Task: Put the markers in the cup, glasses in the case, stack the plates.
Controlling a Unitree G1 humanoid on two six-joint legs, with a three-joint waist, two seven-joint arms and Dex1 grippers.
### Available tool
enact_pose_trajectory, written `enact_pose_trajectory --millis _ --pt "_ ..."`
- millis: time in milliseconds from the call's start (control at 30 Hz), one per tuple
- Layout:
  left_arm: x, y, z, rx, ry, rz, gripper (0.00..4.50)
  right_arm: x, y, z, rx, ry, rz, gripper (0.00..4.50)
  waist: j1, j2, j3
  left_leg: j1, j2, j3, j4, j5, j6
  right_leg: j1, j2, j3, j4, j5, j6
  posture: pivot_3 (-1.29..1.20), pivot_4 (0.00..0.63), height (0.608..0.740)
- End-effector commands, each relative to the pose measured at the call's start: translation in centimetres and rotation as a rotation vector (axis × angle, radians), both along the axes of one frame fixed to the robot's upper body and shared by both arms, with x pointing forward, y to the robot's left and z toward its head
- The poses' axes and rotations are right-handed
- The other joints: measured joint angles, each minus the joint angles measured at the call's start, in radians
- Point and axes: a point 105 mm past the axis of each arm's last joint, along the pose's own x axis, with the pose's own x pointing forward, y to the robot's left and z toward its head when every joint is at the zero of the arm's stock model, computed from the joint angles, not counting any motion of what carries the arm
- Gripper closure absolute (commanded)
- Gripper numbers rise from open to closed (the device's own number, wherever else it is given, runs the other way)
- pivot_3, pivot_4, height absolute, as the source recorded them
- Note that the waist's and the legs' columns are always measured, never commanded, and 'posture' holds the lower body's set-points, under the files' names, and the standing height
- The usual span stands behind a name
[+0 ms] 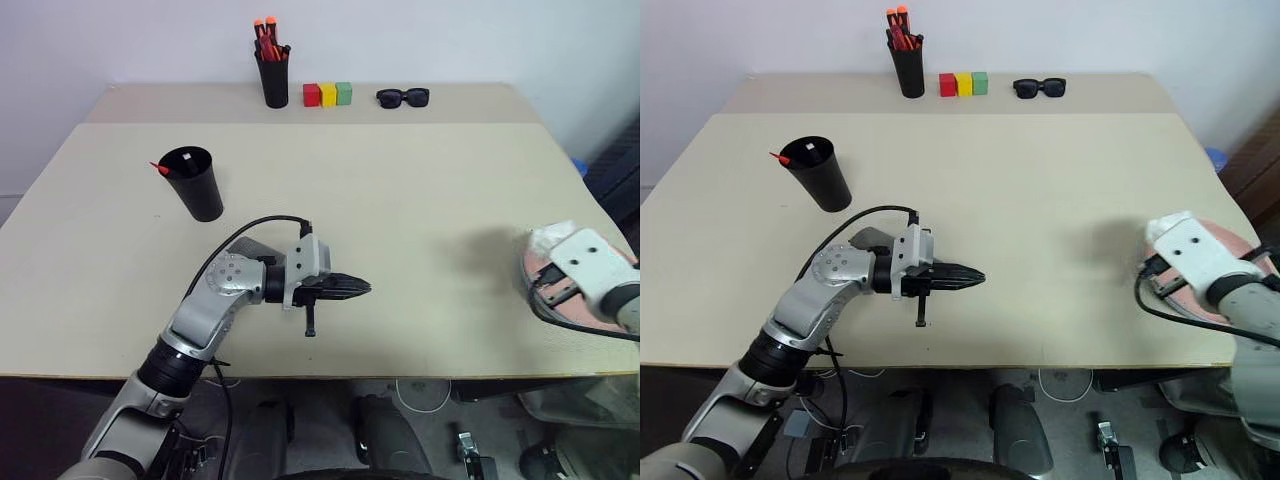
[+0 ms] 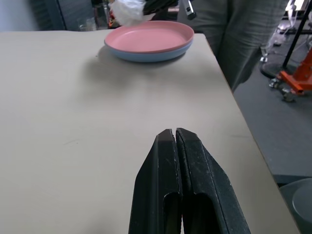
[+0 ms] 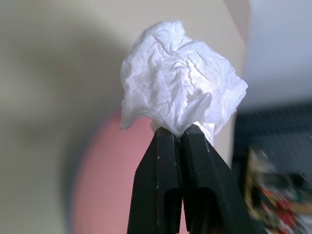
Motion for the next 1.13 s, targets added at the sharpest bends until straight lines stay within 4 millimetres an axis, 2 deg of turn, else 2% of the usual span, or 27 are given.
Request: enact_pose_trajectory --millis 33,167,233,333,467,533,567,633,700,800,933,1133 --pt "0.2 -0.6 1.5 -0.028 -0.056 -0.025 4.5 -0.5 -1.3 1.1 -0.023 -0.028 -0.051 3.05 -0.001 0.0 0.0 0.0 0.0 0.0 0.0 0.0 0.0 0.0 0.0 0.0 0.0 0.0 0.0 0.0 0.15 0.74" --pt "0.8 -0.2 1.9 -0.041 -0.058 0.0 4.5 -0.1 -1.3 1.3 -0.071 -0.036 -0.041 1.07 -0.006 0.0 0.0 0.001 0.0 0.0 0.0 0.0 0.0 0.0 0.0 0.0 0.0 0.0 0.0 0.0 0.15 0.74" --pt "1.1 0.1 2.1 -0.047 -0.064 0.026 4.5 0.4 -1.0 1.2 -0.09 -0.037 -0.015 1.07 -0.006 0.0 0.0 0.001 0.0 0.0 -0.001 0.0 0.0 0.0 0.0 0.0 0.0 0.0 0.0 0.0 0.15 0.74" --pt "2.6 1.2 2.5 -0.051 -0.074 0.124 4.5 1.9 1.0 1.4 -0.042 -0.066 0.096 1.07 -0.009 0.0 0.0 0.001 0.0 0.001 0.0 0.0 0.0 0.0 0.0 0.0 0.0 0.0 0.0 0.0 0.15 0.74" --pt "5.2 6.4 3.8 -0.063 -0.137 0.435 4.5 5.1 7.1 2.3 0.184 -0.161 0.365 1.07 -0.018 -0.001 0.0 0.002 0.001 0.001 -0.001 0.0 0.0 0.0 0.001 0.0 0.0 -0.001 0.002 0.0 0.15 0.74" --pt "5.7 8.6 4.3 -0.069 -0.174 0.549 4.5 6.3 8.6 2.8 0.283 -0.193 0.43 1.07 -0.024 0.0 0.001 0.003 0.001 0.0 -0.002 0.0 0.0 0.0 0.001 0.0 0.001 0.0 0.001 0.0 0.15 0.74" --pt "5.5 10.5 4.3 -0.071 -0.179 0.627 4.5 7.1 9.8 2.8 0.347 -0.192 0.486 1.07 -0.025 -0.001 0.001 0.003 0.001 0.0 -0.003 0.0 0.0 0.0 0.001 0.0 0.001 0.001 0.001 0.0 0.15 0.74" --pt "4.7 13.3 4.3 -0.061 -0.187 0.734 4.5 8.2 11.4 2.8 0.442 -0.178 0.57 1.07 -0.032 -0.001 0.001 0.002 0.002 0.0 -0.003 0.0 0.001 0.0 0.001 0.0 0.0 0.002 0.003 0.0 0.15 0.74" --pt "4.0 14.5 3.9 -0.039 -0.188 0.786 4.5 8.9 12.1 2.6 0.477 -0.158 0.611 1.07 -0.029 -0.001 0.001 0.002 0.001 0.0 -0.003 -0.001 0.001 0.0 -0.001 0.0 0.0 0.002 0.005 0.0 0.15 0.74" --pt "1.8 17.4 3.2 0.005 -0.183 0.904 4.5 10.1 13.6 2.0 0.498 -0.107 0.689 1.07 -0.024 -0.001 0.001 0.001 0.001 -0.001 -0.003 -0.001 0.002 0.0 -0.002 -0.001 0.0 0.001 0.003 0.0 0.15 0.74" --pt "0.7 18.6 2.6 0.019 -0.166 0.972 4.5 10.7 14.3 2.0 0.543 -0.091 0.733 1.07 -0.009 -0.001 0.001 0.001 0.002 0.0 -0.002 -0.001 0.001 0.0 -0.002 -0.001 0.0 0.0 0.0 0.0 0.15 0.74" --pt "1.2 18.8 2.6 0.004 -0.143 1.017 4.5 11.3 14.5 1.4 0.55 -0.089 0.736 1.07 -0.003 -0.001 0.001 0.001 0.001 0.0 -0.001 -0.001 0.001 0.0 -0.002 -0.001 0.0 0.0 0.0 0.0 0.15 0.74"
